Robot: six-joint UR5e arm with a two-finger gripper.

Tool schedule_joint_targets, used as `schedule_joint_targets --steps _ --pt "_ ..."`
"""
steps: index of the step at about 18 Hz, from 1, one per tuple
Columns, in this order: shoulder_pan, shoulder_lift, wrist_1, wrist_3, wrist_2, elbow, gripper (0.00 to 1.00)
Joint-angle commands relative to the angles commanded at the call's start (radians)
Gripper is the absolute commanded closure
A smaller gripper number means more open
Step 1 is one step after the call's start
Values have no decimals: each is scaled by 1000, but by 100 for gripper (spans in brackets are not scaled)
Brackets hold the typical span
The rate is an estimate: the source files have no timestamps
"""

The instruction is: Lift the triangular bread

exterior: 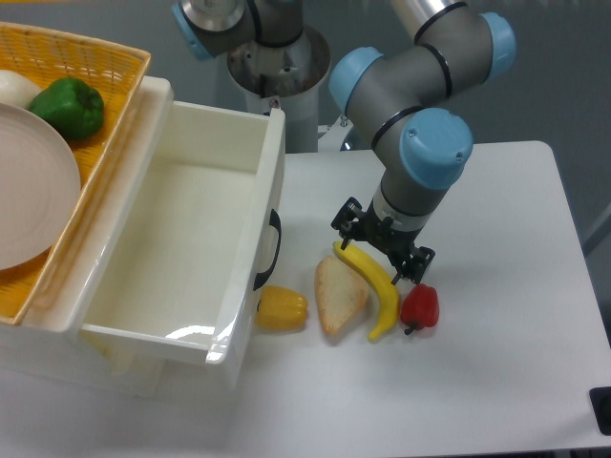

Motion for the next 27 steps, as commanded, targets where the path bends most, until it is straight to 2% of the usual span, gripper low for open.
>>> schedule_joint_targets --steps 7,10,13,16,20,27 --pt "-6 -2 -2 28 0 -6 0" --pt "-8 3 3 23 2 -32 0" --pt "-9 -2 35 20 0 -40 0" --pt "-9 -5 40 21 -1 -60 0" --pt "-9 -5 95 25 -3 -87 0" --pt "-11 -21 95 20 -3 -84 0"
